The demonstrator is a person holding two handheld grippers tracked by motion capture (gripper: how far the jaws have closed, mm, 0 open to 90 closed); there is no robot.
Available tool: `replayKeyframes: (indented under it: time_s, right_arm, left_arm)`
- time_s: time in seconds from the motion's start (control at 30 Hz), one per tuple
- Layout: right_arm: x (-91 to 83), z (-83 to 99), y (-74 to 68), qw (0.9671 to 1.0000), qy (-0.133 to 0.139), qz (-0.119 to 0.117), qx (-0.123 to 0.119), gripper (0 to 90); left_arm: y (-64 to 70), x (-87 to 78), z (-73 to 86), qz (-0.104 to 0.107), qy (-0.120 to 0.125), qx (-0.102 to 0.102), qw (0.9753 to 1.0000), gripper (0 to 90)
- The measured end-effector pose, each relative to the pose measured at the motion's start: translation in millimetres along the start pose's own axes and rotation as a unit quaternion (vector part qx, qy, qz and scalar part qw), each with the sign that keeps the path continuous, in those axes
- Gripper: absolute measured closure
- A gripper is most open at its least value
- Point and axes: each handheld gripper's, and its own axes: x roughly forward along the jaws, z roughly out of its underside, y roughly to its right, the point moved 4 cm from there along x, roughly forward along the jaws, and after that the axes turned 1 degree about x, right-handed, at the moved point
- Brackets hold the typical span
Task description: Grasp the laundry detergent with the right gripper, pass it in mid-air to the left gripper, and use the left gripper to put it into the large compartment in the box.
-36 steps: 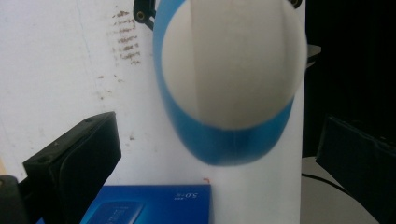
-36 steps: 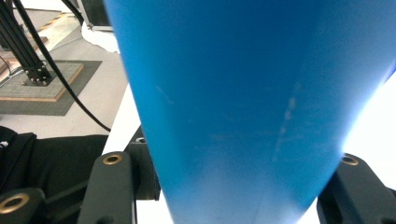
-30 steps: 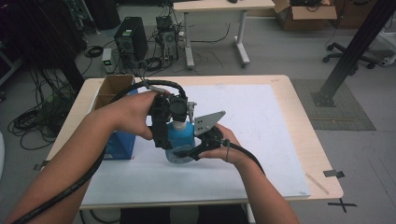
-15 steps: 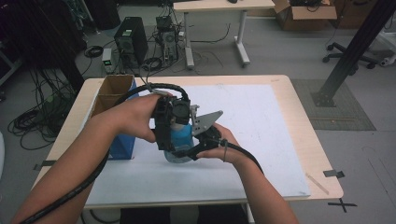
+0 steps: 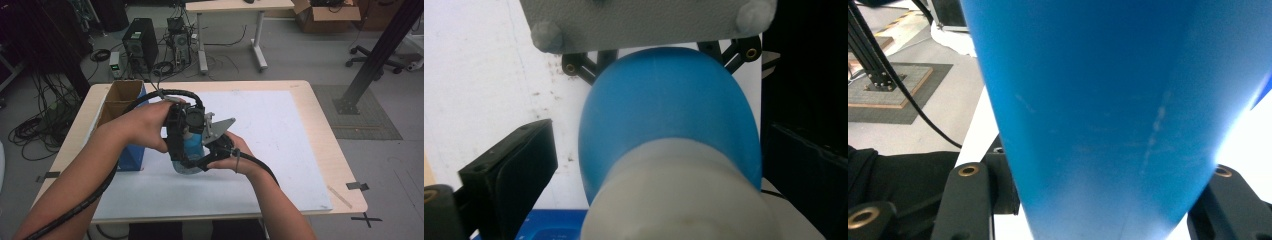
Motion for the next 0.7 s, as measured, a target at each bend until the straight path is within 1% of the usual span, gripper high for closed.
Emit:
replayKeyframes:
  time_s: [0.1,0.3,0.43,0.47,0.5,0.7]
  right_arm:
    - [-0.1,-0.5,0.1,1.0000,0.000,0.000,-0.002,43.7]
    - [0.0,-0.1,0.0,1.0000,-0.001,0.002,-0.002,43.7]
    - [0.4,0.0,0.6,1.0000,0.000,0.005,-0.004,43.7]
    - [-0.3,-0.5,-0.2,1.0000,0.001,0.001,0.001,43.7]
    - [-0.2,-0.1,0.1,1.0000,-0.002,0.005,0.001,43.7]
    - [-0.6,-1.0,0.6,1.0000,0.000,0.006,0.001,43.7]
  left_arm:
    - [0.0,0.2,0.7,-0.005,-0.001,0.001,1.0000,4.6]
    - [0.0,0.6,0.5,-0.007,-0.001,0.001,1.0000,6.7]
    - [0.4,1.3,-0.6,-0.010,-0.002,0.005,0.9999,8.1]
    - [0.0,1.4,-0.7,-0.013,-0.002,0.007,0.9999,9.3]
    - [0.0,0.8,-0.2,-0.013,-0.005,0.006,0.9999,10.1]
    - [-0.4,-0.3,0.2,-0.018,-0.007,0.004,0.9998,13.8]
